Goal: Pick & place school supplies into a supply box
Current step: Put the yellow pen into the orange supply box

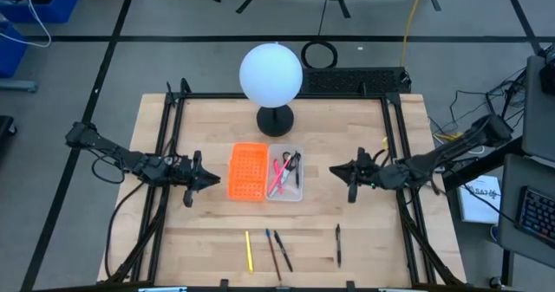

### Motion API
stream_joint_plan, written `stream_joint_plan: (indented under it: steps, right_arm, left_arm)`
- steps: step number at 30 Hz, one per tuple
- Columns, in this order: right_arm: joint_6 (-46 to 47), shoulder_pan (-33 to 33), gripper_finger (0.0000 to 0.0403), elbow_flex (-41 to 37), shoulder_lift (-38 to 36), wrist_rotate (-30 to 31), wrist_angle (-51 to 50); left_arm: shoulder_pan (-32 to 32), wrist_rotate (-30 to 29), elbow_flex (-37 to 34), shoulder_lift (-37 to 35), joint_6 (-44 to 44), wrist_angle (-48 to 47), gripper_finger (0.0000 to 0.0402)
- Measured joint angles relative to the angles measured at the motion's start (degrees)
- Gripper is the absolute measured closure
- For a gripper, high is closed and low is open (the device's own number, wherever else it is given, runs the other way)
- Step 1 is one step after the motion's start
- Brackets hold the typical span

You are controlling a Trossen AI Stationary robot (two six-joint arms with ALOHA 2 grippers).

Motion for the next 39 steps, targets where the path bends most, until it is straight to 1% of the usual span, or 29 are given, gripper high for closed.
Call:
stream_joint_plan:
  steps: [1, 5, 6, 9, 11, 15, 18, 21, 25, 30, 34, 39]
  right_arm:
    - [-0.5, -0.5, 0.0403, -2.5, -0.4, -0.7, 2.8]
    - [-0.4, -3.5, 0.0403, -11.6, -1.2, -10.3, 16.4]
    - [-0.3, -3.9, 0.0403, -13.4, -1.2, -11.7, 19.9]
    - [-2.9, -4.1, 0.0403, -17.3, -1.6, -12.4, 27.3]
    - [-6.2, -4.1, 0.0403, -18.3, -2.4, -13.6, 30.7]
    - [-12.9, -4.1, 0.0403, -18.0, -5.2, -13.7, 29.6]
    - [-18.0, -4.1, 0.0403, -17.9, -9.2, -15.8, 29.7]
    - [-21.1, -4.1, 0.0403, -17.9, -13.7, -18.0, 24.8]
    - [-22.5, -4.1, 0.0403, -17.9, -19.8, -18.1, 17.1]
    - [-24.0, -4.1, 0.0403, -17.9, -24.4, -19.1, 11.8]
    - [-26.3, -4.1, 0.0403, -18.0, -25.3, -19.7, 12.5]
    - [-26.6, -4.1, 0.0403, -18.0, -25.4, -20.8, 14.6]
  left_arm:
    - [0.0, 0.0, 0.0, 0.0, 0.0, -0.2, 0.0353]
    - [0.0, 0.0, 0.0, 0.0, 0.2, -1.8, 0.0353]
    - [0.0, -0.1, 0.0, 0.0, 0.7, -1.9, 0.0353]
    - [0.0, -0.3, 0.0, 0.0, 4.3, -2.0, 0.0353]
    - [0.0, 0.0, 0.0, 0.0, 7.3, -2.0, 0.0353]
    - [0.0, 1.0, 0.0, 0.0, 13.2, -2.0, 0.0353]
    - [0.0, -0.6, 0.0, 0.0, 15.0, -1.7, 0.0353]
    - [0.0, -1.5, 0.0, 0.0, 17.2, -2.0, 0.0353]
    - [0.0, -1.4, 0.0, 0.0, 18.1, -3.6, 0.0353]
    - [0.0, -1.6, 0.0, 0.0, 14.3, -6.3, 0.0353]
    - [0.0, -3.3, 0.0, 0.0, 11.0, -6.4, 0.0353]
    - [0.0, -3.4, 0.0, 0.0, 5.9, -7.2, 0.0353]
